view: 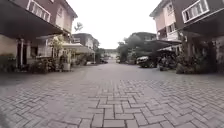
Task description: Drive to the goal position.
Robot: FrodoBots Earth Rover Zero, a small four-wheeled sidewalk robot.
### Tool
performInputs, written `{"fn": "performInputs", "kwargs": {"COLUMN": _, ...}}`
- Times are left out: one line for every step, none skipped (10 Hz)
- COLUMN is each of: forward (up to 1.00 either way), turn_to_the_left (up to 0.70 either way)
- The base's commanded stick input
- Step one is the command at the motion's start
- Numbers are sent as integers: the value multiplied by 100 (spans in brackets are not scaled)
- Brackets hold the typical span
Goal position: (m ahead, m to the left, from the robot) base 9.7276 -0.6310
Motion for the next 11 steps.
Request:
{"fn": "performInputs", "kwargs": {"forward": 70, "turn_to_the_left": 0}}
{"fn": "performInputs", "kwargs": {"forward": 70, "turn_to_the_left": 0}}
{"fn": "performInputs", "kwargs": {"forward": 70, "turn_to_the_left": 0}}
{"fn": "performInputs", "kwargs": {"forward": 70, "turn_to_the_left": 0}}
{"fn": "performInputs", "kwargs": {"forward": 70, "turn_to_the_left": 0}}
{"fn": "performInputs", "kwargs": {"forward": 70, "turn_to_the_left": 0}}
{"fn": "performInputs", "kwargs": {"forward": 70, "turn_to_the_left": 0}}
{"fn": "performInputs", "kwargs": {"forward": 70, "turn_to_the_left": 0}}
{"fn": "performInputs", "kwargs": {"forward": 70, "turn_to_the_left": 0}}
{"fn": "performInputs", "kwargs": {"forward": 70, "turn_to_the_left": 0}}
{"fn": "performInputs", "kwargs": {"forward": 70, "turn_to_the_left": 0}}
